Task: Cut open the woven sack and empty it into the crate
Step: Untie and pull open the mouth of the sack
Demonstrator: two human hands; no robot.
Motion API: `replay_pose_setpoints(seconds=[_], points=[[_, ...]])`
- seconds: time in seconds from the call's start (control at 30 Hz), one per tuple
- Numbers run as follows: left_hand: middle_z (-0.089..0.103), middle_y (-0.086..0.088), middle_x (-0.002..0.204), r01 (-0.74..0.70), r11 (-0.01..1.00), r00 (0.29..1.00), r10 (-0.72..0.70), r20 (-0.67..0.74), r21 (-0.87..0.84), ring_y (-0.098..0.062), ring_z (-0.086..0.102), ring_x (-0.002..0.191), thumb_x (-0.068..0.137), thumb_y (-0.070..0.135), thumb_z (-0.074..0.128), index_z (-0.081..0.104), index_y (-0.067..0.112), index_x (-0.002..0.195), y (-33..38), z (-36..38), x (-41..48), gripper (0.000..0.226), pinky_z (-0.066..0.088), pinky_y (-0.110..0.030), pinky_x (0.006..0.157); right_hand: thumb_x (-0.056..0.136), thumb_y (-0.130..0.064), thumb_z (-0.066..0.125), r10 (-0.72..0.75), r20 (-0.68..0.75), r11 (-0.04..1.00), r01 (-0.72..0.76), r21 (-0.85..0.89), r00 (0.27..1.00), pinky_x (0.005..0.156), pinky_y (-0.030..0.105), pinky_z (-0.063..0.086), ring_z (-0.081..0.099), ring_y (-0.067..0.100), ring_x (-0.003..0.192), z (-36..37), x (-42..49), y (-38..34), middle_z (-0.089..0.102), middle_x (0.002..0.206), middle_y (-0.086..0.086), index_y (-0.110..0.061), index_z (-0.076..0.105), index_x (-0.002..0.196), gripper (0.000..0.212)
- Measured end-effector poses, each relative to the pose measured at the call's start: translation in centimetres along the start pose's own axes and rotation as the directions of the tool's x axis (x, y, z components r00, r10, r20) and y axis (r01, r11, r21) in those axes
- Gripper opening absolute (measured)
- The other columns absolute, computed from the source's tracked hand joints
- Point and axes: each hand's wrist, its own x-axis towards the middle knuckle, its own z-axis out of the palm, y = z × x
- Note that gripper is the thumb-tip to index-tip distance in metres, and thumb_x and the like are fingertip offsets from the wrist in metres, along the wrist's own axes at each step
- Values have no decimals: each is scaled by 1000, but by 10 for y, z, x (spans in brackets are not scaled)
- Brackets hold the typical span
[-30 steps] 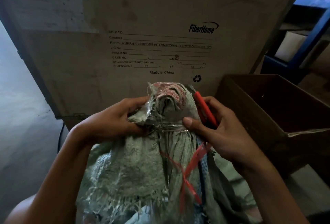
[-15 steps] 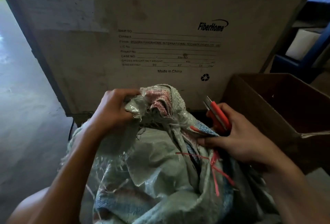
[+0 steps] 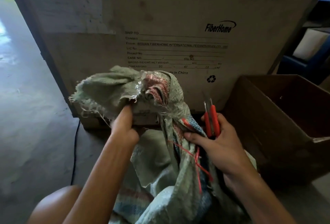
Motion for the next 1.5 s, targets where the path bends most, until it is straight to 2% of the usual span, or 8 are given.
replay_pose_setpoints(seconds=[0.1, 0.37, 0.57, 0.73, 0.87, 1.1, 1.27, 1.5], points=[[76, -11, 106, 234, 972, 932, -226, 283, 3, -28, 64, 110, 94, 43, 50, 76, 11, 104, 1, 12, -18, 42, 44, -46, 107, 72, -18, 87, -81, -33, 988, 76, -135, 996, 64, 11, 49, 66, -9, 77, 17, 0, 7, 68, 95, -10, -27, 57, 101, 44], [69, -13, 123, 19, 852, 939, 165, 302, -524, -34, 61, 110, 100, 58, 12, 60, 14, 131, -17, 16, -37, 72, 41, -47, 104, 71, -29, 87, -104, -90, 988, 93, -120, 990, 76, 30, 55, 67, -2, 82, 39, 2, 26, 69, 87, -17, -23, 51, 104, 50], [61, -7, 142, -145, 941, 961, 208, 183, -305, -28, 58, 125, 98, 70, 21, 53, 23, 145, -16, 17, -41, 74, 43, -46, 112, 47, -43, 88, 75, -5, 996, -75, 44, 997, 85, 45, 59, 71, 19, 93, 49, 10, 27, 70, 104, 11, -24, 50, 110, 76], [68, -10, 132, -233, 964, 961, 209, 181, 127, -26, 65, 117, 85, 78, 35, 64, 18, 131, -20, 4, -27, 81, 48, -44, 107, 58, -42, 71, 284, 98, 944, -296, 144, 954, 55, 25, 35, 53, 12, 67, 32, 4, 5, 67, 88, 3, -25, 58, 101, 48], [58, -28, 139, -430, 436, 880, 399, 258, 790, -43, 53, 128, 100, 53, 35, 61, 2, 130, -37, 4, -34, 64, 39, -45, 104, 99, -34, 41, 197, -319, 967, -237, -90, 927, 66, 33, 42, 54, 14, 70, -11, -2, 27, 63, 80, -3, -27, 52, 93, 14], [67, -34, 116, -606, -197, 742, 209, 637, 770, -48, 63, 111, 93, 64, 43, 67, 4, 119, -100, -1, -48, 70, 50, -45, 87, 91, -15, 60, 155, -749, 766, -558, -321, 644, 102, 45, 41, 55, 41, 118, -54, -77, 136, 61, 122, 23, -8, 56, 120, 30], [66, -35, 118, -652, -274, 689, 175, 703, 707, -49, 62, 113, 96, 64, 38, 63, 4, 123, -126, -5, -44, 71, 47, -45, 83, 93, -21, 58, 465, -765, 525, -835, -166, 445, 97, 43, 45, 54, 45, 122, -39, -147, 227, 53, 131, 29, 0, 49, 129, 42], [56, -35, 136, -559, -121, 816, 94, 570, 820, -48, 53, 127, 99, 63, 32, 58, -2, 132, -126, -3, -40, 78, 43, -48, 100, 91, -33, 57, 606, -714, 301, -932, -203, 351, 97, 44, 50, 57, 37, 122, -16, -186, 291, 58, 132, 18, -10, 51, 125, 41]])
